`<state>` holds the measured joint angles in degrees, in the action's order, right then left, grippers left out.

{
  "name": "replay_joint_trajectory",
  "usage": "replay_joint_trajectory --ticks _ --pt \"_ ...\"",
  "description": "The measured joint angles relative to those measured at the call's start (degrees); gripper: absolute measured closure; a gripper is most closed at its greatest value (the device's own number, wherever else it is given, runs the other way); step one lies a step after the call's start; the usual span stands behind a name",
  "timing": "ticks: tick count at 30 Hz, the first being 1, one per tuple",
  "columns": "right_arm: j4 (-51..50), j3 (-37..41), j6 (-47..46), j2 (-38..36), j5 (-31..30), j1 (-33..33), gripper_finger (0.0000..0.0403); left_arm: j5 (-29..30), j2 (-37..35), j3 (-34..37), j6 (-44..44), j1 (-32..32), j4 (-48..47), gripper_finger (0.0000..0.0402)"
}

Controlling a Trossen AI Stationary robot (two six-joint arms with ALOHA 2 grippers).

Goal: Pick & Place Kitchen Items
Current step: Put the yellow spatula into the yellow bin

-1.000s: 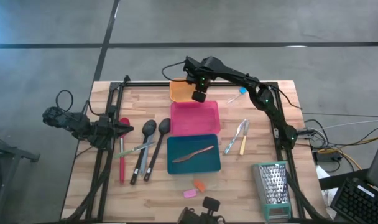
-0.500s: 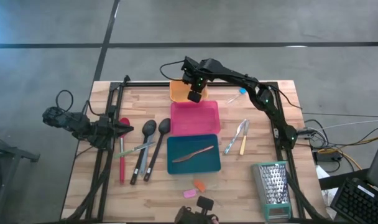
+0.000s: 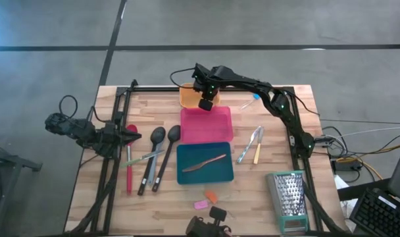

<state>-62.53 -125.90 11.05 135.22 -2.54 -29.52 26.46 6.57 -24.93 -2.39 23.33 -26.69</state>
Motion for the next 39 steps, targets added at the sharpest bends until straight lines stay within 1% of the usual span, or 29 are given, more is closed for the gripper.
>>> replay_joint_trajectory --ticks 7,20,28,31,39 --pt "0.37 0.89 -0.12 0.54 -1.86 -0.2 0.039 0.01 0.0 0.0 0.0 0.0 0.0 0.0376" --pt "-1.01 0.8 0.55 5.39 -0.82 -1.34 0.039 0.02 0.02 0.0 0.0 0.0 -0.03 0.0376" --pt "-1.82 0.34 0.52 5.55 -0.4 -1.51 0.0389 0.0 0.02 0.0 0.0 0.0 -0.01 0.0376" --pt "-1.78 0.34 0.51 5.55 -0.41 -1.49 0.0378 0.01 0.02 0.0 0.0 0.0 -0.01 0.0376" --pt "-1.54 0.36 0.59 5.55 -0.42 -1.49 0.032 0.0 0.02 0.0 0.0 0.0 -0.01 0.0376"
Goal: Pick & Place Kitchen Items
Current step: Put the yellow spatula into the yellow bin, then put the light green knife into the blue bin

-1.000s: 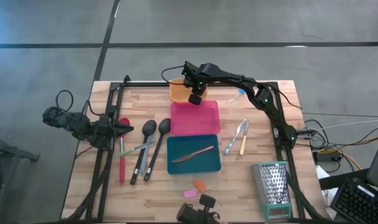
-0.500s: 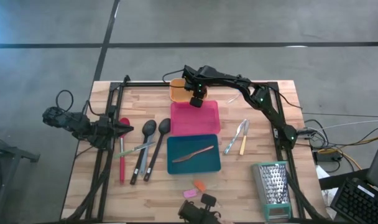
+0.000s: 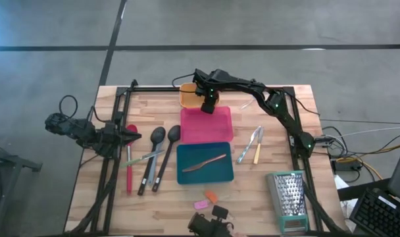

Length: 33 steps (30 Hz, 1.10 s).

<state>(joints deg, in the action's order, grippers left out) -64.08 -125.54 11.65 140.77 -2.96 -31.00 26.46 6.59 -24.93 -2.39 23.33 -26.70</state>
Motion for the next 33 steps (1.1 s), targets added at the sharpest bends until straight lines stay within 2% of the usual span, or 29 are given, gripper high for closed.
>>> replay_joint_trajectory --ticks 11,19,33 --pt "-2.62 -4.09 0.98 -2.03 0.0 0.89 0.0282 0.01 0.0 0.0 0.0 0.0 0.01 0.0376" --pt "-9.57 -8.85 0.35 -5.73 -0.01 3.66 0.0265 0.0 0.0 0.0 0.0 0.0 0.0 0.0376" --pt "-21.43 -9.07 0.35 -14.04 -0.04 10.72 0.0245 0.0 0.0 0.0 0.0 0.0 0.0 0.0376"
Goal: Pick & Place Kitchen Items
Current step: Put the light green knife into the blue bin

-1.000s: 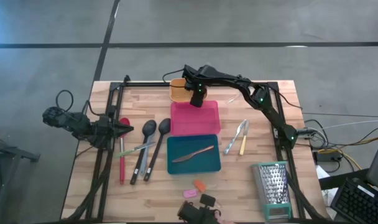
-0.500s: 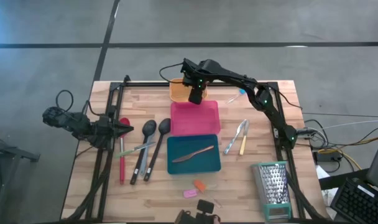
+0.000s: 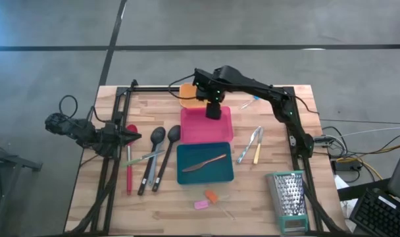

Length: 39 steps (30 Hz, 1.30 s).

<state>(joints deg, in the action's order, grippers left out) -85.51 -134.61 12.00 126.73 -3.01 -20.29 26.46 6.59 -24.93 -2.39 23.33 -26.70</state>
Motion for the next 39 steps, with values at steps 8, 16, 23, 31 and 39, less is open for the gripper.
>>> replay_joint_trajectory --ticks 8,16,23,31,39 --pt "-2.34 0.44 -0.44 -7.13 0.5 1.19 0.027 0.01 -0.01 0.0 0.0 0.0 -0.02 0.0376" --pt "8.06 11.27 -4.59 -19.61 10.84 2.03 0.0316 0.0 0.0 0.0 0.0 0.0 -0.01 0.0376" --pt "18.53 34.35 -7.29 -34.56 11.67 7.85 0.0352 0.0 -0.02 0.0 0.0 0.0 0.0 0.0376" --pt "29.97 55.21 -12.31 -52.7 11.65 14.27 0.0381 0.01 0.0 0.0 0.0 0.0 0.0 0.0376" --pt "41.14 71.56 -17.53 -69.55 9.85 18.82 0.0394 0.02 -0.01 0.0 3.18 0.0 -0.38 0.0376"
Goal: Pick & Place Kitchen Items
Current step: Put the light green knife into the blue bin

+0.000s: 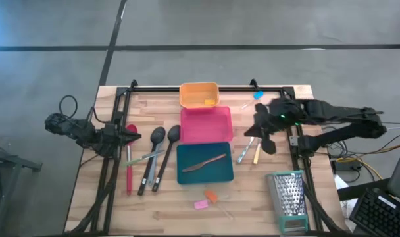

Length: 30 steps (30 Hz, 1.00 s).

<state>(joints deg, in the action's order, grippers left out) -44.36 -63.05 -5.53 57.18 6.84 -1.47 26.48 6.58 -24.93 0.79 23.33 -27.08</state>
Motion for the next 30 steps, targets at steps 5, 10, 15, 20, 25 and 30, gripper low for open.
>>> replay_joint_trajectory --ticks 5,10,15,20,25,30 --pt "1.75 8.01 -1.12 -9.0 -5.47 1.56 0.0394 0.0 0.01 0.0 0.03 0.0 -0.05 0.0376" --pt "1.78 13.91 -0.44 -15.85 -5.93 1.52 0.0394 0.0 0.01 0.0 0.03 0.0 -0.05 0.0376" --pt "1.24 17.9 3.11 -20.86 -5.96 1.48 0.0394 0.0 0.01 0.0 2.12 0.0 0.02 0.0376" --pt "1.22 18.54 7.54 -24.32 -5.96 1.45 0.0394 -0.01 0.0 0.0 2.02 0.0 0.28 0.0376" --pt "0.17 18.54 10.29 -28.44 -5.68 1.45 0.0394 0.0 -0.01 0.0 1.89 0.0 0.28 0.0376" --pt "-3.66 18.54 10.19 -32.88 -5.07 1.45 0.0394 0.0 -0.01 0.0 1.84 0.0 0.28 0.0376"
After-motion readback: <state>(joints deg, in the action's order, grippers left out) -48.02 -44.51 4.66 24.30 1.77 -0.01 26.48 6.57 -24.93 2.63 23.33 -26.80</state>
